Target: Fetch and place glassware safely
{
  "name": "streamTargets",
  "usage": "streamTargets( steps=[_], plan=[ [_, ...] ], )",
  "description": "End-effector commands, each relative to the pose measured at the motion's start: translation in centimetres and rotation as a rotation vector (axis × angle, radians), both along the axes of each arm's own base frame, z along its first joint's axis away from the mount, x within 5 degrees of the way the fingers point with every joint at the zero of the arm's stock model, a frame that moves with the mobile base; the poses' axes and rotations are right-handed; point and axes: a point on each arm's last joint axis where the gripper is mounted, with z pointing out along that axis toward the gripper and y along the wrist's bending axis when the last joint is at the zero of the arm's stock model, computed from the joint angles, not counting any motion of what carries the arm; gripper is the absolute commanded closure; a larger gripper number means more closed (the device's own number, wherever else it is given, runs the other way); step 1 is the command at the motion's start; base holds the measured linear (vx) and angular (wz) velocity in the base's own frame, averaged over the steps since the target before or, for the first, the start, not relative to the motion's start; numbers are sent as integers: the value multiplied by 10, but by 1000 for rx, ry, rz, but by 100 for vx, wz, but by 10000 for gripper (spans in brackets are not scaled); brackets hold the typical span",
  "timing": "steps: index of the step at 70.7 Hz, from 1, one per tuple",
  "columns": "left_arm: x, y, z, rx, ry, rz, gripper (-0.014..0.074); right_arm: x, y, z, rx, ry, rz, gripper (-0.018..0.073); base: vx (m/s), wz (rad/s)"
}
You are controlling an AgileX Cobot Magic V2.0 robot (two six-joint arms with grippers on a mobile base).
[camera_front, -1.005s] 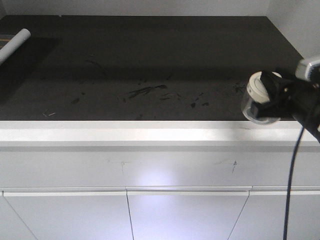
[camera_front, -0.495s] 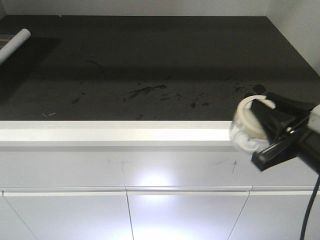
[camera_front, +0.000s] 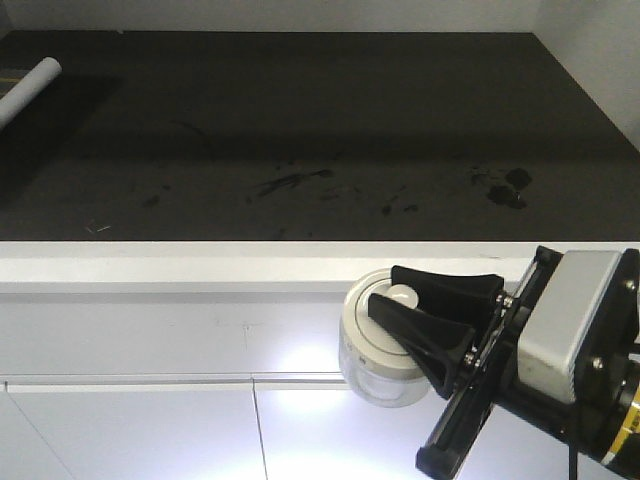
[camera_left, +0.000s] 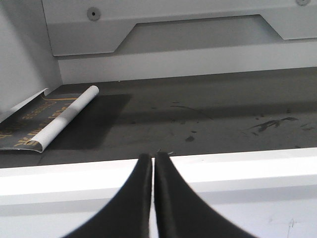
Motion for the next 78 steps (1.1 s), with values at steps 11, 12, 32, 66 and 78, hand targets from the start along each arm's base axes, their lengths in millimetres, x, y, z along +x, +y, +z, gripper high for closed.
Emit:
streamTargets(
  steps=[11, 12, 32, 66, 78],
  plan=[
    [-1, -1, 14, -17, -83, -13, 603, -17, 17, 19, 110, -50, 146, 563, 0, 0],
    [-1, -1, 14, -17, -83, -13, 603, -18, 18, 19, 110, -49, 153, 563, 0, 0],
    [-1, -1, 14, -17, -83, -13, 603, -15, 30, 15, 166, -1, 222, 563, 0, 0],
    [-1, -1, 14, -17, -83, -13, 603, -12, 34, 11, 174, 20, 238, 563, 0, 0],
    [-1, -1, 14, -17, -83, -13, 603, -12, 34, 11, 173, 19, 238, 563, 0, 0]
  ],
)
